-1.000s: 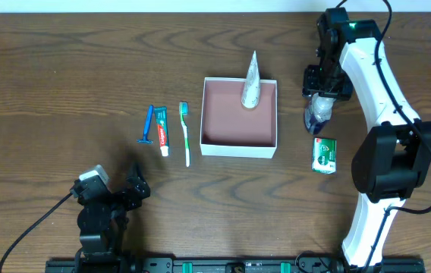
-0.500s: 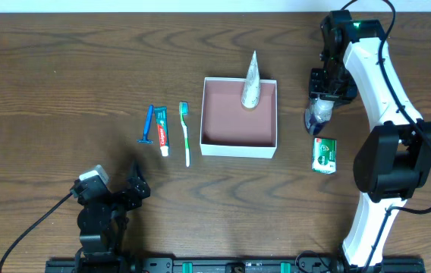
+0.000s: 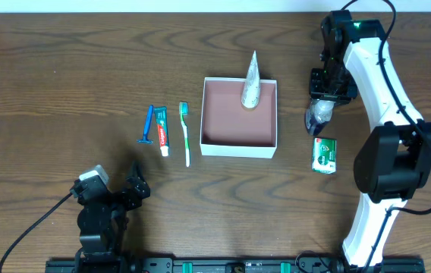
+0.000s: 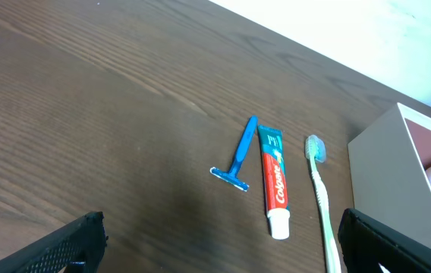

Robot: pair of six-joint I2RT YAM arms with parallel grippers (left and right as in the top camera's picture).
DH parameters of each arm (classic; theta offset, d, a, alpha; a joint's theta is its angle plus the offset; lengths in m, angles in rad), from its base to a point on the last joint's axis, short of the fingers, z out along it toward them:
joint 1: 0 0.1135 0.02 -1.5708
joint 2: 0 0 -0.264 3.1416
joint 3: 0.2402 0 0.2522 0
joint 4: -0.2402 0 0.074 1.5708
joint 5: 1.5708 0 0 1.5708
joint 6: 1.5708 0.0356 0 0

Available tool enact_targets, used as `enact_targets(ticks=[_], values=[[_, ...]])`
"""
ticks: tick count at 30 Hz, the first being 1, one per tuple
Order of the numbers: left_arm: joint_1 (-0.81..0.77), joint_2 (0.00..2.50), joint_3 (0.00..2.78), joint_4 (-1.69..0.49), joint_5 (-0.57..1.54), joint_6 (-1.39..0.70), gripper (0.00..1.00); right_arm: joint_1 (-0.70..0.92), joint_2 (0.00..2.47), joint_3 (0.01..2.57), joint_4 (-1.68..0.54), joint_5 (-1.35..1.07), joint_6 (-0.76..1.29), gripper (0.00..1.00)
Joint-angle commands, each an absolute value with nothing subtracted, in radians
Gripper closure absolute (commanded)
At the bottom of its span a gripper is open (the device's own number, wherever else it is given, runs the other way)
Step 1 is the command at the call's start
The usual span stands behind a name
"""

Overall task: Pack container
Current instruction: 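Carry the soap bottle into the box and lay it down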

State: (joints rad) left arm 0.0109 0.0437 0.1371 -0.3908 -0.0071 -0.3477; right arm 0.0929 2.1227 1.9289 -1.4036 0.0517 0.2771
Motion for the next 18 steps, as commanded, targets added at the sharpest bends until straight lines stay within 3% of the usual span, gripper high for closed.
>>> enact_targets(ticks=[1,4,11,18], values=[[0.007,0.036,0.117,-0.394,-0.009,-0.357,0.02,0.090,2.003,1.924,-1.408,0.054,0.276,0.76],[0.007,0.036,0.117,-0.394,-0.009,-0.357,0.02,0.108,1.898,1.924,-1.410,0.051,0.276,0.74],[0.007,0.036,0.117,-0.394,-0.009,-0.357,0.02,0.220,1.666,1.930,-1.394,0.051,0.276,0.81],[0.007,0.036,0.117,-0.394,-0.009,-0.357,0.02,0.409,1.597,1.931,-1.365,0.009,0.292,0.82]])
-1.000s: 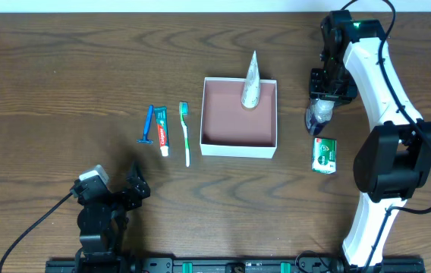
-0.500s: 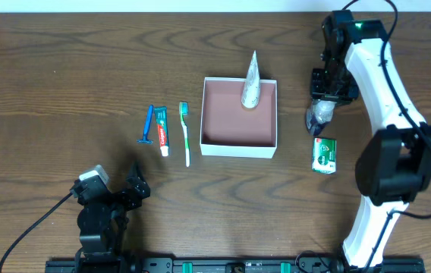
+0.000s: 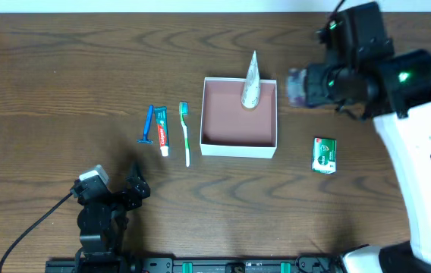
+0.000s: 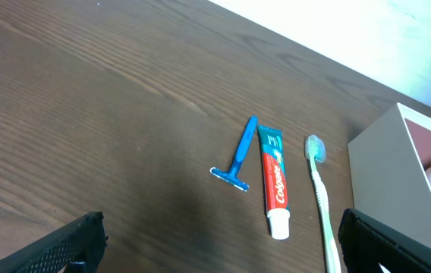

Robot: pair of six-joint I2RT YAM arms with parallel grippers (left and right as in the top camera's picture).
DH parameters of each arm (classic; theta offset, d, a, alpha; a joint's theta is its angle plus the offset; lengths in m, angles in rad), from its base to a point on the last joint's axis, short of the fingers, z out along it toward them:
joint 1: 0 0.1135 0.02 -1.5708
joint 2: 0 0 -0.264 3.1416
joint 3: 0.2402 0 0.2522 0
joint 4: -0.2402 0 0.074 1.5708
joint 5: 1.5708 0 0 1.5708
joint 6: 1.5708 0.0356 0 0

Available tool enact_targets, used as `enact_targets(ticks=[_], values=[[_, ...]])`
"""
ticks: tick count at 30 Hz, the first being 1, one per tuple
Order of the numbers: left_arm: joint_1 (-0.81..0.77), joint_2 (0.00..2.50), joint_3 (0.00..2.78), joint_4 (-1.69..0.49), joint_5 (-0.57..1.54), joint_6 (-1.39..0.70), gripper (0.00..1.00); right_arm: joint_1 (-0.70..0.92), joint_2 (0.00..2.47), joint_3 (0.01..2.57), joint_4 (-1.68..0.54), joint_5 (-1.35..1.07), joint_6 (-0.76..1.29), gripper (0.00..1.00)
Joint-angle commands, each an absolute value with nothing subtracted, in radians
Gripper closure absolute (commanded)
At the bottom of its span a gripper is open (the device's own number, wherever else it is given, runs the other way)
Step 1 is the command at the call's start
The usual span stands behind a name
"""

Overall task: Pack container
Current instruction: 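Carry the soap bottle into the box and lay it down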

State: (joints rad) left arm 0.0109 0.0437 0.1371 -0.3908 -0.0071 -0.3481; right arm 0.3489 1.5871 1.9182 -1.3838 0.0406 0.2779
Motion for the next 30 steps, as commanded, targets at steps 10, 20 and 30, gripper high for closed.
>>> enact_targets(ticks=[10,20,30], values=[[0.007,0.037,0.117,-0.394,-0.009,-0.357,0.02,0.563,1.701,1.931,-1.218,0.030,0.352,0.82],[0.007,0.036,0.117,-0.394,-0.009,-0.357,0.02,0.577,1.925,1.931,-1.116,-0.005,0.400,0.82],[0.007,0.036,0.117,-0.394,-0.009,-0.357,0.02,0.583,2.053,1.931,-0.994,-0.009,0.410,0.78]])
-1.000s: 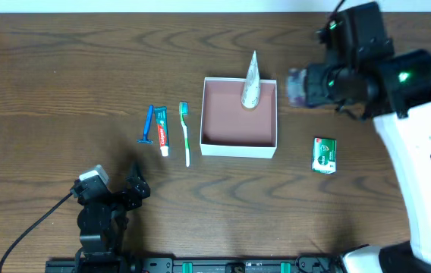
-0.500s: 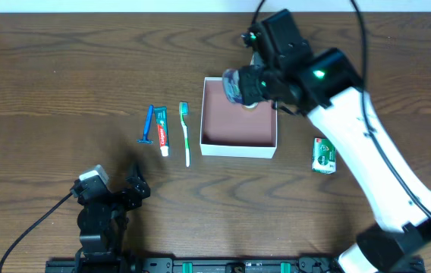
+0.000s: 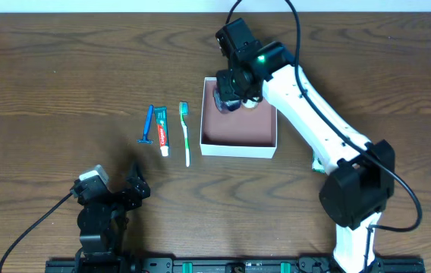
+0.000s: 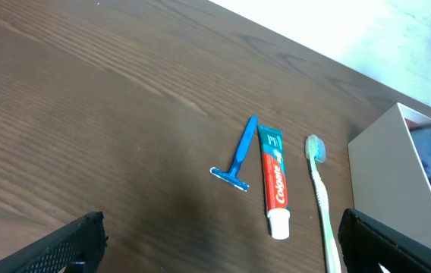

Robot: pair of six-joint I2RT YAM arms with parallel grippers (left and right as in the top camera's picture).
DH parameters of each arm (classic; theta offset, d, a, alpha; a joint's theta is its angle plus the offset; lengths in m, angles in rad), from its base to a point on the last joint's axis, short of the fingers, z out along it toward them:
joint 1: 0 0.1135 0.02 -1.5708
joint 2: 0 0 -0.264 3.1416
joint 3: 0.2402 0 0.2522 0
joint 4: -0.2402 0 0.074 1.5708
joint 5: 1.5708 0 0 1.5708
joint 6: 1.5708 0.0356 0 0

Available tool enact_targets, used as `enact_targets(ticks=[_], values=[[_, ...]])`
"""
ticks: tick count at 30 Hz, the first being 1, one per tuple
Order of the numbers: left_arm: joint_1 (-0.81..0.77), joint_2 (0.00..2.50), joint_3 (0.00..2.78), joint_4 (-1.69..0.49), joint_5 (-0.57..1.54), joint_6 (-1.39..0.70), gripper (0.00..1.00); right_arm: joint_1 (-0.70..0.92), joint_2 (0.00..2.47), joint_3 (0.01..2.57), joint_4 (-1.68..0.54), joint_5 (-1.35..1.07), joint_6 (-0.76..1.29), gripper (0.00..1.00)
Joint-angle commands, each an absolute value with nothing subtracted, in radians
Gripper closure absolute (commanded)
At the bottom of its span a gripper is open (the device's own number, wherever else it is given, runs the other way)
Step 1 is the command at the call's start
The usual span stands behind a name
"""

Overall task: Pack container
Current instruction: 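Carry the soap bottle into the box and lay it down, then move the right gripper to the green Dettol soap box and grasp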

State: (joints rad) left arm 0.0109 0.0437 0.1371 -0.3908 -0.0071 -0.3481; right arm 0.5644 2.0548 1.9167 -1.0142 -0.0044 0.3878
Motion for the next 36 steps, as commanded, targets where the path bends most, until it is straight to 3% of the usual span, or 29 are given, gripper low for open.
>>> enact_targets(ticks=[1,8,13,24,28,36], values=[[0.007,0.036,0.117,-0.394,-0.009,-0.357,0.02,0.584,2.060,1.931,-0.991,-0.009,0.416,0.77],[0.007,0.036,0.117,-0.394,-0.009,-0.357,0.02,0.589,2.068,1.931,-0.984,-0.031,0.415,0.76],[0.007,0.037,0.117,-0.394,-0.009,-0.357,0.02,0.597,2.068,1.931,-0.974,-0.027,0.402,0.57],[0.007,0.036,0.117,-0.394,-0.009,-0.357,0.02,0.597,2.068,1.931,-0.967,-0.044,0.339,0.57],[0.007,0.036,0.117,-0.394,-0.009,-0.357,0.02,0.597,2.066,1.932,-1.036,-0.044,0.325,0.51],[0.007,0.037,0.117,-0.394,-0.009,-0.357,0.02,0.596,2.027,1.946,-1.153,-0.056,0.218,0.53]])
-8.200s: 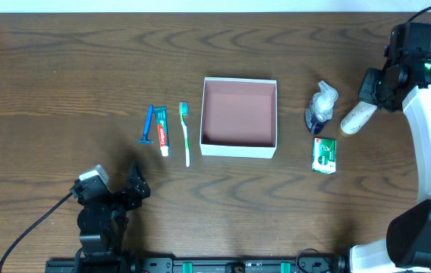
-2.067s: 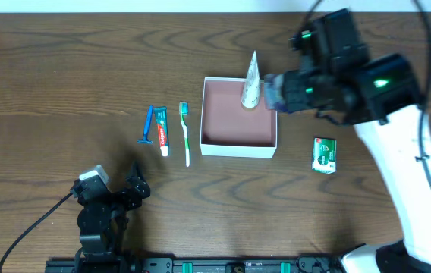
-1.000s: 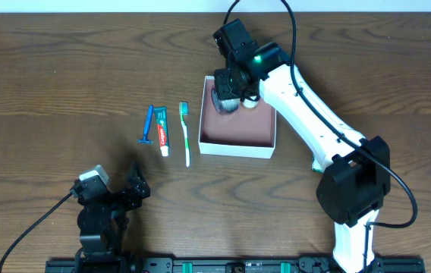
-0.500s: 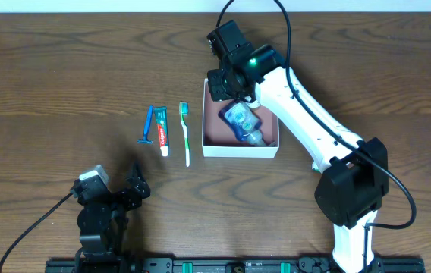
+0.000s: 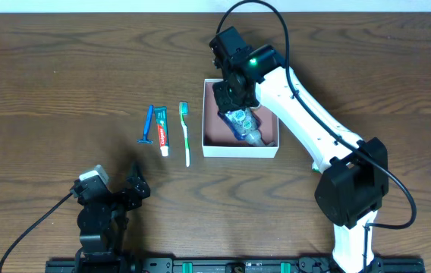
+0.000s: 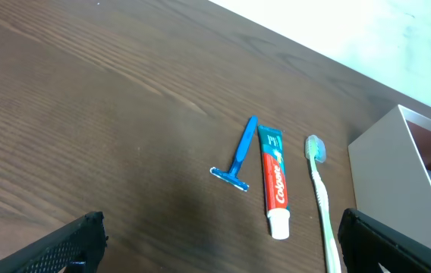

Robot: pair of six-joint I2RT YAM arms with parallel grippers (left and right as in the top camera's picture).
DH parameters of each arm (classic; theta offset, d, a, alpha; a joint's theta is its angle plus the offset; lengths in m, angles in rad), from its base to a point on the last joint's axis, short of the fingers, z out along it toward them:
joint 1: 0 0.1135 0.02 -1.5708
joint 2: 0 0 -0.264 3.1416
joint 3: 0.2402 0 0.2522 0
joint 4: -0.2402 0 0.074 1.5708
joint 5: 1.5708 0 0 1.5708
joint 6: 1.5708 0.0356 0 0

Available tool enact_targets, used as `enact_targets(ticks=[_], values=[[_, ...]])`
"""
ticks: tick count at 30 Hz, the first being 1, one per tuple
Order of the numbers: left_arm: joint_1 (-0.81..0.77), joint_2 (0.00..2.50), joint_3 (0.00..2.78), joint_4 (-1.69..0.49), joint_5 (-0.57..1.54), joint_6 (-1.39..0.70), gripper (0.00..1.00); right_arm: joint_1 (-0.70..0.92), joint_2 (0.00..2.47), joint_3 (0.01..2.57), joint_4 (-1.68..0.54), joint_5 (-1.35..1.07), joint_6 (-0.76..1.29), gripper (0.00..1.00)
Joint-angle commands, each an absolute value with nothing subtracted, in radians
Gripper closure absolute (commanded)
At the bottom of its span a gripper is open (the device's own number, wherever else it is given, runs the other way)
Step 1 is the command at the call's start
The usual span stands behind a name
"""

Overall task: Pack container
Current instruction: 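Move the right gripper to the green Dettol soap box and grasp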

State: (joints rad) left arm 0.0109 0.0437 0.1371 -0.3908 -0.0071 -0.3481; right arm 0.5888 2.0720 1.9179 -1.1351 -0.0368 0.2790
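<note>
The white box [image 5: 240, 149] with a pink floor stands mid-table; its near wall [image 6: 388, 178] shows in the left wrist view. My right gripper [image 5: 231, 98] reaches down into it, shut on a clear bottle [image 5: 244, 126] that lies slanted on the box floor. The white cone tube is hidden by the arm. Left of the box lie a blue razor [image 5: 148, 125], a toothpaste tube [image 5: 161, 130] and a green toothbrush [image 5: 185, 133]. My left gripper [image 5: 117, 196] rests open near the front edge, well short of them.
The right arm [image 5: 306, 106] stretches from the front right across the box's right side. The left wrist view shows the razor [image 6: 238, 155], the toothpaste [image 6: 274, 178] and the toothbrush [image 6: 320, 189] on bare dark wood ahead of the left fingers [image 6: 71, 243].
My right gripper has gone from the box's back left corner down into the box. The clear bottle now lies slanted on the box floor. The left arm has not moved.
My right gripper was shut on the clear bottle at the table's right, beside a green soap box. Then it held the bottle raised, right of the box, then over the box's back edge. Now the bottle is down inside the box. The left arm stayed still throughout.
</note>
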Motion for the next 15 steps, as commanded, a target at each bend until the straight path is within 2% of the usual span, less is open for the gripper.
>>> enact_targets(ticks=[1,3,6,7,15], values=[[0.007,0.037,0.117,-0.394,-0.009,-0.357,0.02,0.596,2.004,1.952,-1.167,-0.072,0.207,0.54],[0.007,0.037,0.117,-0.394,-0.009,-0.357,0.02,0.596,1.946,1.961,-1.198,-0.086,0.182,0.51],[0.007,0.036,0.117,-0.394,-0.009,-0.357,0.02,0.580,1.835,1.962,-1.248,-0.011,0.171,0.32],[0.007,0.036,0.117,-0.394,-0.009,-0.357,0.02,0.570,1.802,1.962,-1.262,0.015,0.171,0.29],[0.007,0.036,0.117,-0.394,-0.009,-0.357,0.02,0.354,1.658,1.961,-1.427,0.078,0.315,0.20]])
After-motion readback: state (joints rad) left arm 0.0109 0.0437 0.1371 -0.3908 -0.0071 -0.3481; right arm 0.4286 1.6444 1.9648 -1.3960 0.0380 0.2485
